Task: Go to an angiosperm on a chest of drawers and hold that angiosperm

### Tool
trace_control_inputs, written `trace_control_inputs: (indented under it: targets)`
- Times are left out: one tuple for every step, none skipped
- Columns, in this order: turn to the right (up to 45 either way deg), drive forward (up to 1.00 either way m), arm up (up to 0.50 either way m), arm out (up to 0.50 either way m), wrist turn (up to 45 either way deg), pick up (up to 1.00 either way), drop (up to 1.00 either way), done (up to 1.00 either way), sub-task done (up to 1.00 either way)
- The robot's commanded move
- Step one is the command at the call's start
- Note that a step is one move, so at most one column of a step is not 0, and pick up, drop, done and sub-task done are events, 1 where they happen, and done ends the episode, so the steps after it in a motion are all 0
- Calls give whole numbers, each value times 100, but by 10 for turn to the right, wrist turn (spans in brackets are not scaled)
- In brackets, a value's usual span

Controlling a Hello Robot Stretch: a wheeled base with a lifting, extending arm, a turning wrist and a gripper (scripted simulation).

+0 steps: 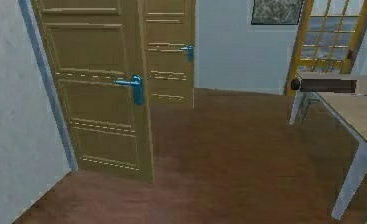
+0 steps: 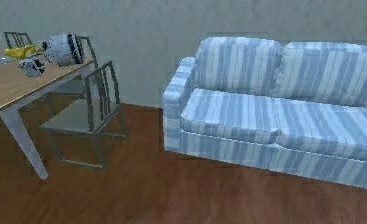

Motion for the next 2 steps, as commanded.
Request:
trace_control_inputs:
  targets:
    - [-180,0,0,0,0,0,0,0,0]
    - [0,10,0,0,0,0,0,0,0]
